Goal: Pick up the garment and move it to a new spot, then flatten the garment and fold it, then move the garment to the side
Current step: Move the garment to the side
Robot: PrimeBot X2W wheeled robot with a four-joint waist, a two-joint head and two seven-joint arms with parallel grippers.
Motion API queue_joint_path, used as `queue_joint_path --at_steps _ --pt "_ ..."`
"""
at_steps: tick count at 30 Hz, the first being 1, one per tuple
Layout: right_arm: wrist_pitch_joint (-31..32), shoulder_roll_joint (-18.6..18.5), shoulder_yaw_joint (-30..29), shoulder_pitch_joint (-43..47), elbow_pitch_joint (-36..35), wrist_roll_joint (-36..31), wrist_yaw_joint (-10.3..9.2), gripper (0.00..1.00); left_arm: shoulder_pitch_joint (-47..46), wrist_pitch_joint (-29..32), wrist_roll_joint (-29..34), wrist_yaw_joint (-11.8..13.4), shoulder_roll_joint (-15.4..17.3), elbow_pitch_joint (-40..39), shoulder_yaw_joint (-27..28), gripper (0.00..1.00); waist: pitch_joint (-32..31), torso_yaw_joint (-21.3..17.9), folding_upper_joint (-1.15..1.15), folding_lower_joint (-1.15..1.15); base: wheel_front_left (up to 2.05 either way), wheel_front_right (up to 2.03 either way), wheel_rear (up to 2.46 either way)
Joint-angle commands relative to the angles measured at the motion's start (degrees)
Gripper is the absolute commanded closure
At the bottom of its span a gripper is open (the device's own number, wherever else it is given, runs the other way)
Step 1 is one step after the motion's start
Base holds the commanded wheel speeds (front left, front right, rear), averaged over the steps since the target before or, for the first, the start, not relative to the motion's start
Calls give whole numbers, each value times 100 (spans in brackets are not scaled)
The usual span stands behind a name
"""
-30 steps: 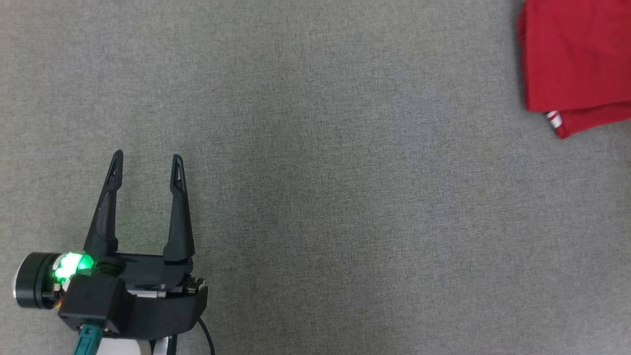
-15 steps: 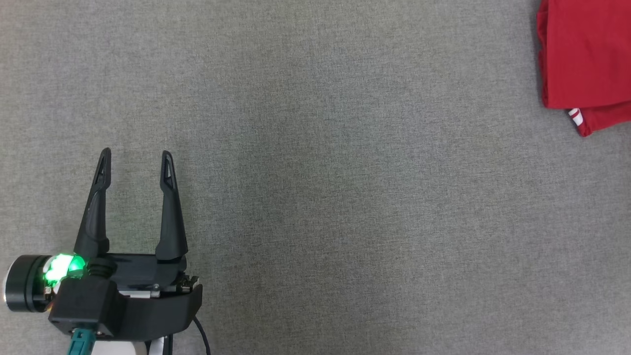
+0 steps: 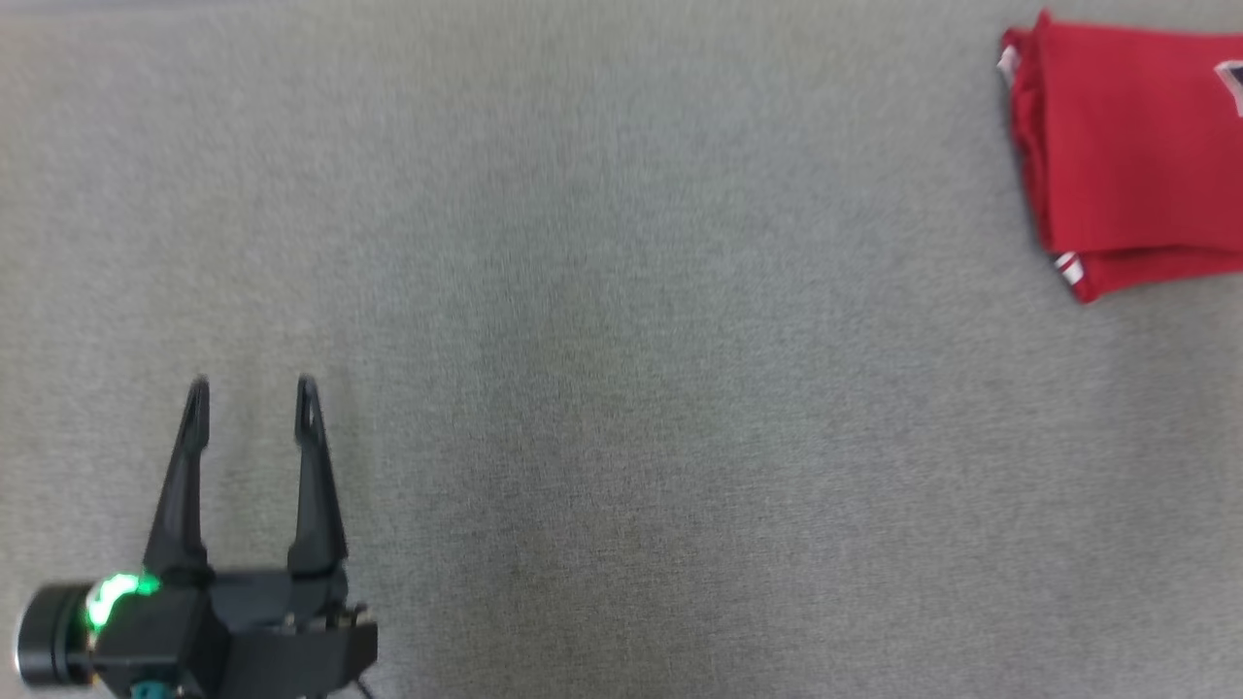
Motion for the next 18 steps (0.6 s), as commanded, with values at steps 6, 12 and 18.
queue_joint_path --at_steps 6,12,18 --pt "-46 455 -924 1090 -860 -123 3 0 451 -14 -80 -66 -23 262 154 0 -838 -29 0 0 0 0 0" --pt "-48 874 -2429 2755 -1988 -611 3 0 657 -14 -81 -129 -30 509 91 0 -1250 169 0 0 0 0 0" --pt "-42 1579 -3817 4401 -3152 -1542 3 0 785 -14 -118 -171 -34 764 100 0 -1540 308 0 0 0 0 0"
